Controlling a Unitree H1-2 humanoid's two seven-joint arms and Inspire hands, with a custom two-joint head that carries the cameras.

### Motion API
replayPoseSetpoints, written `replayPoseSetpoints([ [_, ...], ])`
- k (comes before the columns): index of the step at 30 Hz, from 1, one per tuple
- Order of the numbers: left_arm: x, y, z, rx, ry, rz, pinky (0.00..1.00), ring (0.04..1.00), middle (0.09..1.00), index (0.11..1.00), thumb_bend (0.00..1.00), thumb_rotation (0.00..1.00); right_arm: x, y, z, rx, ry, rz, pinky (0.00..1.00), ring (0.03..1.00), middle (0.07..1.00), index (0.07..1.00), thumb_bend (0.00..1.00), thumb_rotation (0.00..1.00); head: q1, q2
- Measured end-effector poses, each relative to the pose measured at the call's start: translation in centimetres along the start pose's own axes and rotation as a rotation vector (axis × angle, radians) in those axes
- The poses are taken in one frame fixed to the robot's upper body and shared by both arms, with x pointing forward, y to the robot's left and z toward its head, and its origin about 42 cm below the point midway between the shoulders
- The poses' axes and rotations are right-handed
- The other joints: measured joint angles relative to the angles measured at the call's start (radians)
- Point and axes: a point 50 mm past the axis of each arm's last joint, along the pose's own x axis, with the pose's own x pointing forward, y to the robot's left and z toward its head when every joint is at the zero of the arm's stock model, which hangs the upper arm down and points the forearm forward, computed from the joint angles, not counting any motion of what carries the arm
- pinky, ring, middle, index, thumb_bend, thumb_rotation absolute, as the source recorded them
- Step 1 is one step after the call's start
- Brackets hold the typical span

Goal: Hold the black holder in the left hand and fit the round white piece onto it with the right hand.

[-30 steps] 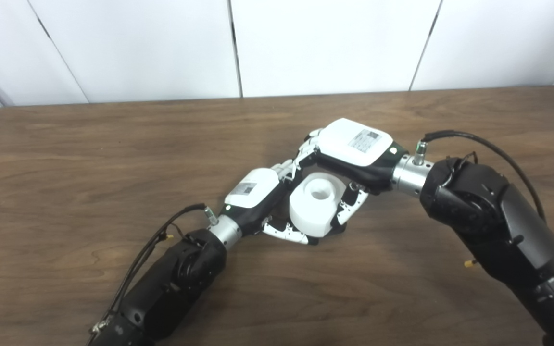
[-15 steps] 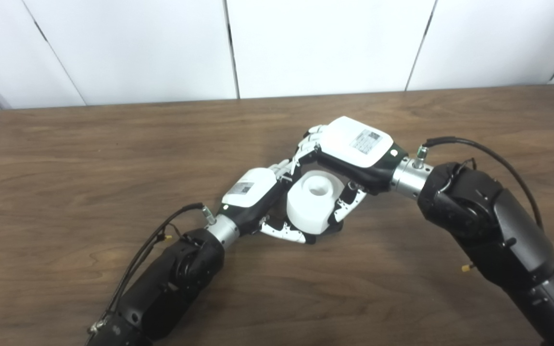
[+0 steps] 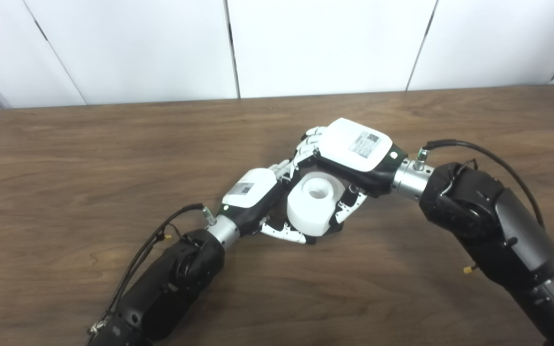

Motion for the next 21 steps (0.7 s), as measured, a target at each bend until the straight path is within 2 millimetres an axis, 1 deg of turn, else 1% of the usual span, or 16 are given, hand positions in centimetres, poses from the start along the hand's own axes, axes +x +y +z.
replayPoseSetpoints([
  [2,0.03,-0.03,0.05,-0.001,-0.002,0.000,0.97,1.000,0.992,0.489,0.52,0.07,-0.09,-0.01,0.02,0.011,-0.010,0.010,0.82,0.764,0.667,0.479,0.53,0.13,0.002,0.000],
  [5,0.05,-0.02,0.08,0.000,-0.003,0.000,0.96,1.000,0.993,0.489,0.52,0.07,-0.02,-0.20,0.15,0.022,-0.031,0.037,0.85,0.773,0.672,0.479,0.53,0.13,0.000,0.002],
  [8,0.07,-0.04,0.13,0.001,-0.007,-0.002,0.96,1.000,0.994,0.489,0.52,0.07,0.02,-0.44,0.06,0.032,-0.039,0.061,0.85,0.769,0.666,0.479,0.53,0.13,0.000,0.002],
  [21,0.07,-0.05,0.15,0.001,-0.008,-0.002,0.96,1.000,0.992,0.489,0.52,0.07,0.02,-0.90,-0.07,0.036,-0.075,0.109,0.84,0.764,0.667,0.479,0.53,0.14,-0.002,0.003],
])
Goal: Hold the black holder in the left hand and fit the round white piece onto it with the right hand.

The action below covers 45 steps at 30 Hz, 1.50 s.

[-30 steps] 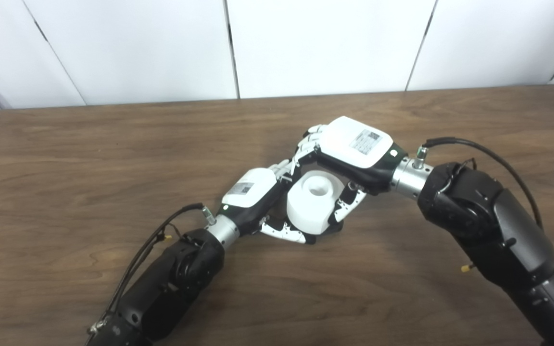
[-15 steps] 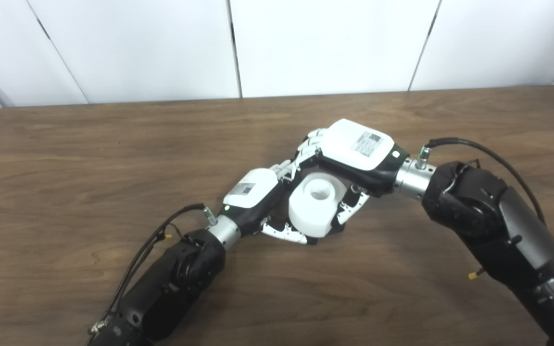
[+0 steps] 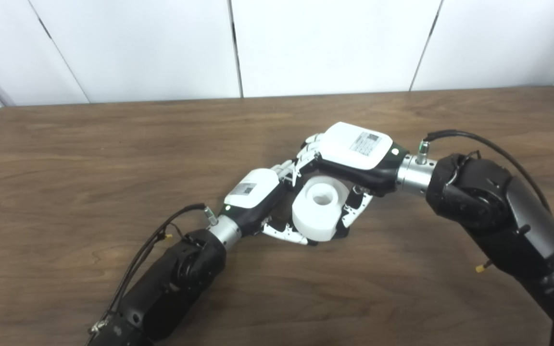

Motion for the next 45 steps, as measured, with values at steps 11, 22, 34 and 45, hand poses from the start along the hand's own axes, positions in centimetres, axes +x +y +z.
replayPoseSetpoints([
  [11,-0.1,0.0,0.1,-0.001,-0.001,-0.002,0.96,1.000,0.995,0.489,0.52,0.07,0.1,-0.1,0.1,-0.030,-0.008,0.002,0.84,0.760,0.659,0.479,0.53,0.13,0.000,0.002],
  [22,-0.3,0.0,0.0,-0.006,0.003,0.000,0.96,1.000,0.991,0.488,0.52,0.07,-0.2,0.6,0.0,-0.171,-0.017,-0.091,0.84,0.755,0.657,0.478,0.53,0.13,-0.003,0.000],
  [34,-0.6,0.1,-0.5,-0.002,0.017,0.001,0.96,1.000,0.987,0.485,0.52,0.07,-0.2,1.5,-0.6,-0.235,-0.015,-0.198,0.88,0.754,0.670,0.479,0.53,0.13,0.003,0.009],
  [45,-0.8,0.3,-0.5,0.004,0.018,0.003,0.95,0.999,0.981,0.485,0.52,0.07,0.1,1.2,-1.0,-0.250,-0.028,-0.188,0.86,0.747,0.661,0.479,0.53,0.14,0.002,0.011],
])
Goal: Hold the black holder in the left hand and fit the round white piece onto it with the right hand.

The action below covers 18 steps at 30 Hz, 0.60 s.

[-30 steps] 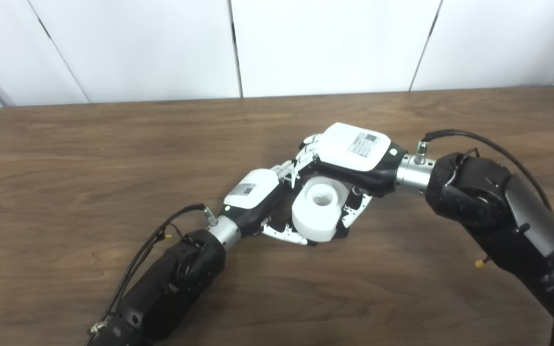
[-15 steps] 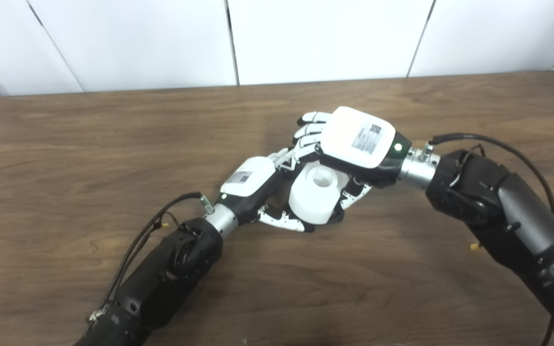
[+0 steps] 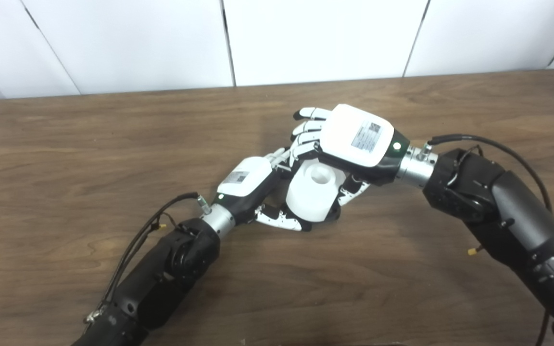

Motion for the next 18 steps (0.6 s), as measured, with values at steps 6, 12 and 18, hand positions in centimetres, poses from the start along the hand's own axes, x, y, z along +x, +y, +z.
replayPoseSetpoints([
  [6,0.0,0.0,0.1,0.000,-0.002,0.000,0.95,0.998,0.977,0.485,0.52,0.07,0.2,-0.3,-0.1,0.014,-0.004,0.030,0.87,0.738,0.654,0.481,0.53,0.14,-0.002,0.002],
  [12,0.1,-0.1,0.2,-0.001,-0.007,-0.003,0.95,0.997,0.972,0.484,0.52,0.07,0.3,-1.0,0.2,0.006,0.034,0.089,0.88,0.782,0.772,0.865,0.96,0.30,-0.005,-0.005],
  [18,0.1,-0.1,0.2,-0.001,-0.009,-0.003,0.96,1.000,0.977,0.485,0.52,0.07,-0.8,-0.1,-0.8,-0.014,0.156,0.188,0.84,0.804,0.837,0.999,1.00,0.33,-0.011,-0.008],
])
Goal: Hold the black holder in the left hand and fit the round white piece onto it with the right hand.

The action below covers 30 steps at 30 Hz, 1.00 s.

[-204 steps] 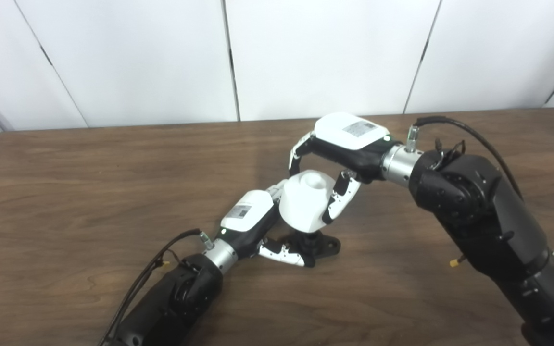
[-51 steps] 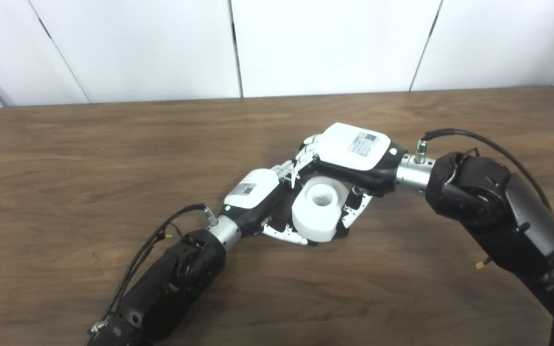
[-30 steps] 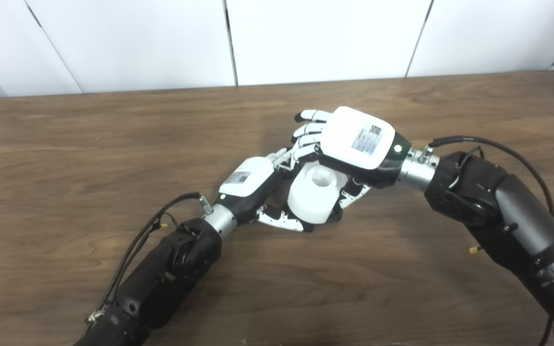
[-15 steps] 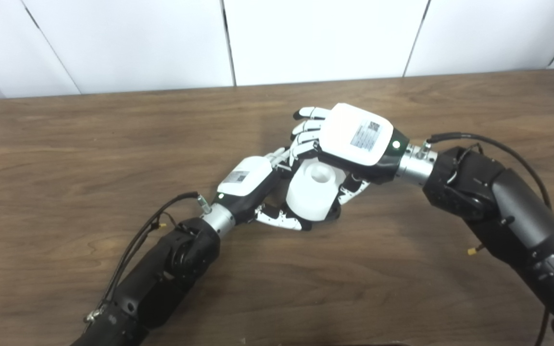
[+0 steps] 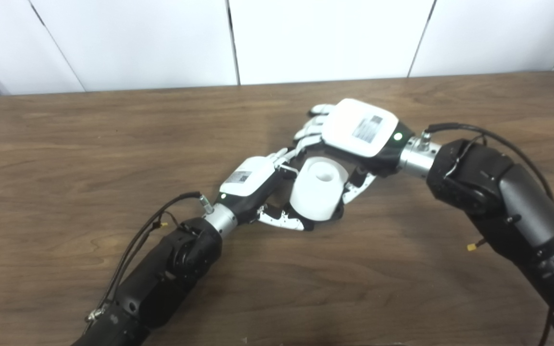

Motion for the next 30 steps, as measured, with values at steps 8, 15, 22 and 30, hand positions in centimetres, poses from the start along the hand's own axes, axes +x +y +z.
replayPoseSetpoints([
  [8,0.3,0.1,0.3,0.000,-0.013,-0.009,0.97,1.000,0.976,0.485,0.52,0.07,0.0,1.2,0.7,0.021,0.010,0.056,0.82,0.811,0.841,1.000,1.00,0.33,0.002,0.000],
  [15,0.3,0.1,0.3,0.001,-0.013,-0.010,0.96,1.000,0.974,0.485,0.52,0.07,0.0,1.1,0.6,0.024,0.014,0.066,0.80,0.799,0.842,1.000,1.00,0.32,0.000,-0.003],
  [22,0.3,0.1,0.3,0.001,-0.013,-0.010,0.96,1.000,0.975,0.484,0.52,0.07,-0.1,1.0,0.5,0.040,0.017,0.078,0.80,0.794,0.862,1.000,1.00,0.27,-0.002,-0.003],
  [30,0.4,0.1,0.3,0.002,-0.015,-0.011,0.96,0.997,0.974,0.485,0.52,0.07,-1.2,0.1,-2.2,0.170,0.163,0.071,0.73,0.803,0.878,1.000,1.00,0.26,-0.018,-0.020],
])
